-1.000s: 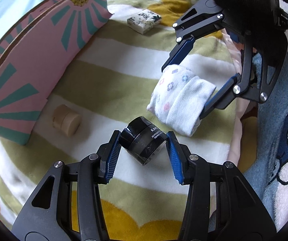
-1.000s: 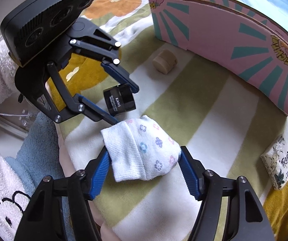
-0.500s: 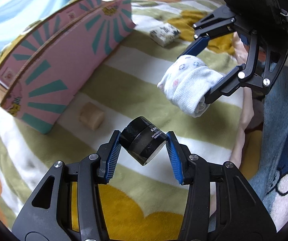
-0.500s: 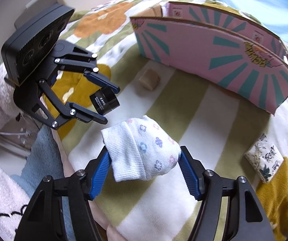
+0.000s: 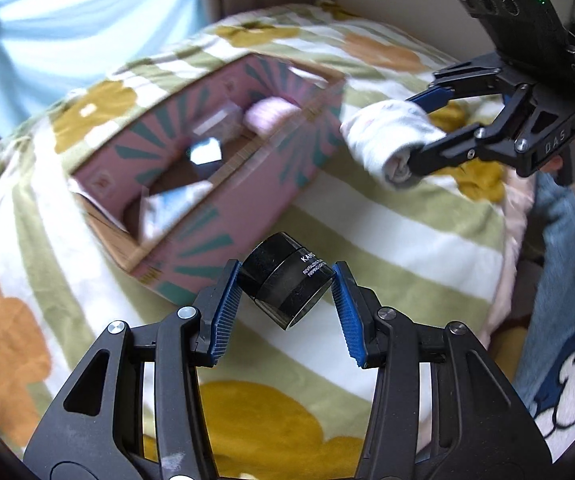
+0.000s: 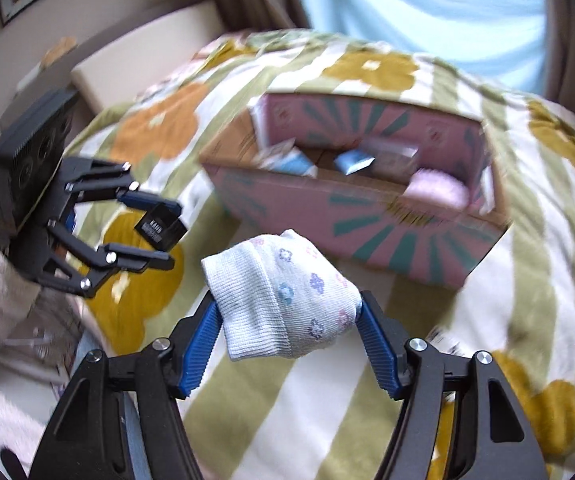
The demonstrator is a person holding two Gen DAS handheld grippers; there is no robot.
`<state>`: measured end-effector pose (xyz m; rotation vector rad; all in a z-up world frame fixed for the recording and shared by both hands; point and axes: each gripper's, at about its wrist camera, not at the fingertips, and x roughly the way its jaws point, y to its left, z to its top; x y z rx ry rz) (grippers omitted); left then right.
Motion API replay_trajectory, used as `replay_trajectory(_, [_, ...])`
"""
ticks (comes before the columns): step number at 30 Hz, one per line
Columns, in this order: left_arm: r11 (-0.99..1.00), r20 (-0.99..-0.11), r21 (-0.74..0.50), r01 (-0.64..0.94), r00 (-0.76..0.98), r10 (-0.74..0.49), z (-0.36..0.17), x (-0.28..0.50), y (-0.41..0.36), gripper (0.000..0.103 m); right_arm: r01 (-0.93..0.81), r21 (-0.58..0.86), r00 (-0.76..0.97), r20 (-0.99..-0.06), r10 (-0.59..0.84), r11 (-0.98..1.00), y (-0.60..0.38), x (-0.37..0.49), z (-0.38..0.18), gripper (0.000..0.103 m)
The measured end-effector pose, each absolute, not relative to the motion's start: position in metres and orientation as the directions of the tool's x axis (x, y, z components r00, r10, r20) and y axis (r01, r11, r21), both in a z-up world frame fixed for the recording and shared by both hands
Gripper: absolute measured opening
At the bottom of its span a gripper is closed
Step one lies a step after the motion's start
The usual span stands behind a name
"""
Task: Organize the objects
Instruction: 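Carry the jar and sock into the pink box and open both tools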
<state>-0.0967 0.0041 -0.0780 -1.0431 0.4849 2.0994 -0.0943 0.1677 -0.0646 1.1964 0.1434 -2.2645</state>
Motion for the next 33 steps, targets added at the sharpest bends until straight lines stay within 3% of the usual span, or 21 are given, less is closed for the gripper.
replay_trajectory(5, [-0.728,-0.779,0.033,-0.685,-0.474,0.41,-0.052,-0.123,0.002,0.042,0.46,0.159,-0.505,-0.762,-0.405,-0.873,0.178,-0.125,-0.022,0.063])
replay_trajectory(13, [-0.822,-0.771,0.024,-0.57,-0.534,0.347,-0.045,-0.189,0.014,0.042,0.37,0.116,-0.561,-0.763,-0.321,-0.922,0.166,-0.188,-0.002,0.063])
replay_trajectory(21, [-0.894,-0.806,0.006,-0.448,-0.531,0.26,-0.076,-0.249,0.023,0.042,0.294,0.164,-0.54,-0.784,-0.306,-0.942,0.156,-0.236,-0.035,0.063])
replay_trajectory(33, [-0.912,-0.842,-0.051,-0.406,-0.473,0.258,-0.106,-0.274,0.033,0.042,0.236,0.194,-0.503,-0.814,-0.29,-0.952,0.163,-0.26,-0.075,0.063])
